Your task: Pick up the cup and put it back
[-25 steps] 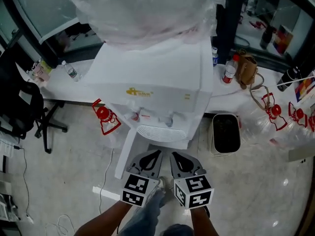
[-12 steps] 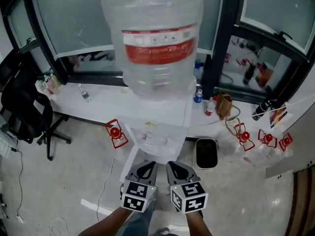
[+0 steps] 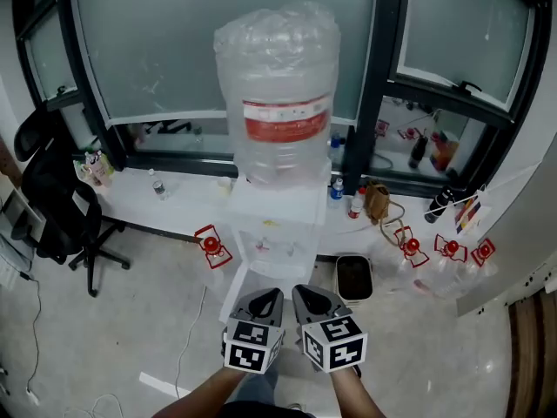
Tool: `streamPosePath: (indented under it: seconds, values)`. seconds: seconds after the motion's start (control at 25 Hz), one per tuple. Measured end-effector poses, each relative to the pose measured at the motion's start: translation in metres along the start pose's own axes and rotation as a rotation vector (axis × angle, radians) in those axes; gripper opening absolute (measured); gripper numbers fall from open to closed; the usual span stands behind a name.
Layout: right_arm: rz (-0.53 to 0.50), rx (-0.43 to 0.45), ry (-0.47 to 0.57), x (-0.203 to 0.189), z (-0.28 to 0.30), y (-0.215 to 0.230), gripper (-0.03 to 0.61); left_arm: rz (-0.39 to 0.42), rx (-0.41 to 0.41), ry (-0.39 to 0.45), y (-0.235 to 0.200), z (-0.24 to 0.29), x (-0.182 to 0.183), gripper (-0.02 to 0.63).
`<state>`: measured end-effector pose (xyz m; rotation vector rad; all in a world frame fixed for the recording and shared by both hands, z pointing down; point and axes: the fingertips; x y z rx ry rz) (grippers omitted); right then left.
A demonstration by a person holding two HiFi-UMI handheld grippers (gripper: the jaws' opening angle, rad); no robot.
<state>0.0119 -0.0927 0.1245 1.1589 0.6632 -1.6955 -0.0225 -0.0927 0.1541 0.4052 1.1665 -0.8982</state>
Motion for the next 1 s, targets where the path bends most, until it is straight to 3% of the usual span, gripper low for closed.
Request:
streamPosePath:
  seconds: [0.44, 1.0]
  values:
    - [-0.013, 0.002, 0.029, 0.004, -0.044, -0.019, 0.021, 0.033, -0.013, 0.028, 0.032, -0.029, 0.012, 0.011]
    - [-0.025, -0.001, 0.047, 0.010, -0.051, -0.031, 0.021, 0.059, -0.005, 0.021, 0.030, -0.044, 0.011, 0.011]
Point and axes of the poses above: the fingertips, and each gripper's own axes: z forward along the fingers, y to its right, x out of its top, and after that the axes turned 15 degrees about -x, right-handed
